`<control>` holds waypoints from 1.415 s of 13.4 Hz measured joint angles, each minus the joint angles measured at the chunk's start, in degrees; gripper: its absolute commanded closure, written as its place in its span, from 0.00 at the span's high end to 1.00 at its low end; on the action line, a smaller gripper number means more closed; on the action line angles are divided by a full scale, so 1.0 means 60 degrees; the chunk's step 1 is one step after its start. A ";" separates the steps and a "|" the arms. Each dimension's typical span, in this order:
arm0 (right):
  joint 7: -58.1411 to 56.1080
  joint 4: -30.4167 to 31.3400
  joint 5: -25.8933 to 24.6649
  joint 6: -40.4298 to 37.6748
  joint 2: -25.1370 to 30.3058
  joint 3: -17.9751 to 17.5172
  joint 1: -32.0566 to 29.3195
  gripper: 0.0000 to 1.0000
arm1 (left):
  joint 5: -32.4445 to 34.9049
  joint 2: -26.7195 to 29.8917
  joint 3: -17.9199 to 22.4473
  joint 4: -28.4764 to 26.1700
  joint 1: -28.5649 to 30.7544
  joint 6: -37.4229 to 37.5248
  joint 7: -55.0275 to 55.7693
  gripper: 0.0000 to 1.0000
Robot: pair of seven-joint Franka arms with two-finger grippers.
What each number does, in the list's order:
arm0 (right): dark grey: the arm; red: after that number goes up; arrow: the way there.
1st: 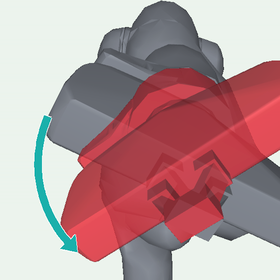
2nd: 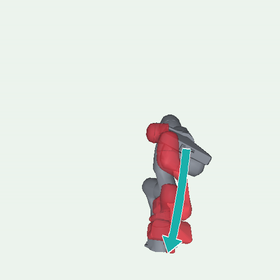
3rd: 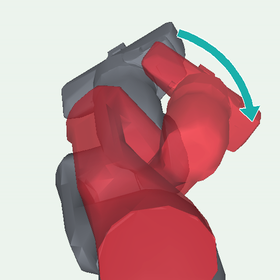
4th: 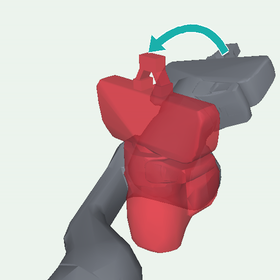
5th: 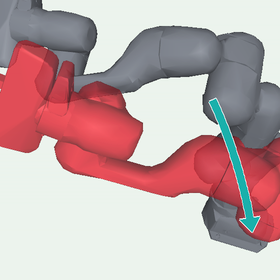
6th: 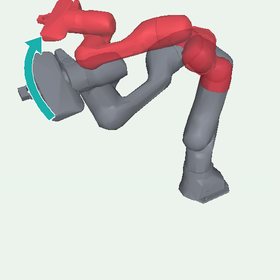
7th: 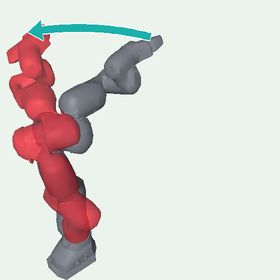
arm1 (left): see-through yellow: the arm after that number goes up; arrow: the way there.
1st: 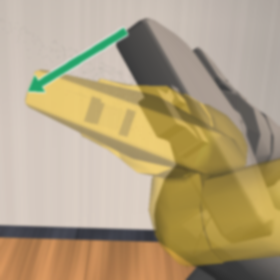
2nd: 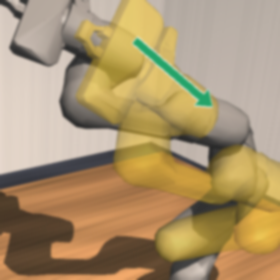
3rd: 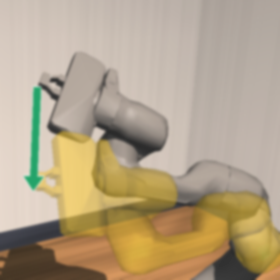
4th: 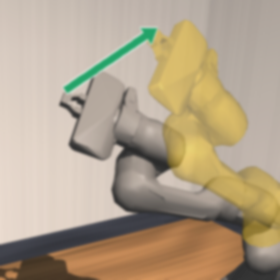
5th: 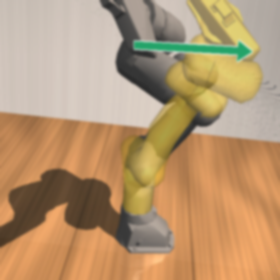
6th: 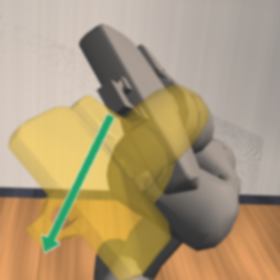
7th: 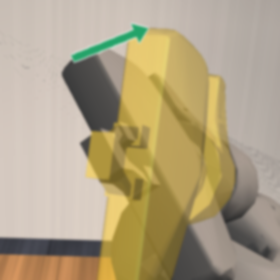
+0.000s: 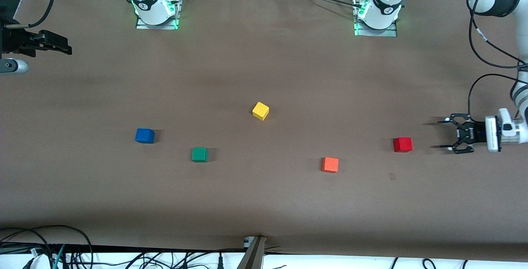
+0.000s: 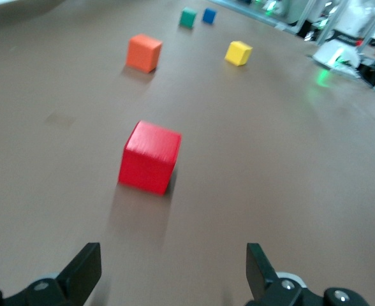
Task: Pass red block to right arm, stack on blue
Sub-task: 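Lower the left gripper down to the red cube, then close the left gripper on the red cube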
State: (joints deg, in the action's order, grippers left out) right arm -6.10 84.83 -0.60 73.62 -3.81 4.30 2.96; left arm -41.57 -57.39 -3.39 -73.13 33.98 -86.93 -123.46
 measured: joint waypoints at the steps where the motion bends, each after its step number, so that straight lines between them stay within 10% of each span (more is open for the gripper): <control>1: 0.0000 0.0000 0.0000 0.0000 0.0000 0.0000 0.0000 1.00 | -0.0015 -0.0062 -0.0232 0.0006 -0.0021 0.0023 -0.0333 1.00; 19: 0.0000 0.0000 0.0126 0.0015 0.0000 0.0000 0.0000 1.00 | -0.1211 -0.1264 -0.0809 0.0119 -0.0354 0.0023 -0.2485 1.00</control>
State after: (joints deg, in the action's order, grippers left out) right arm -6.10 84.83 0.16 73.71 -3.82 4.30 2.96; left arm -48.84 -64.97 -8.25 -72.42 31.85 -86.79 -138.37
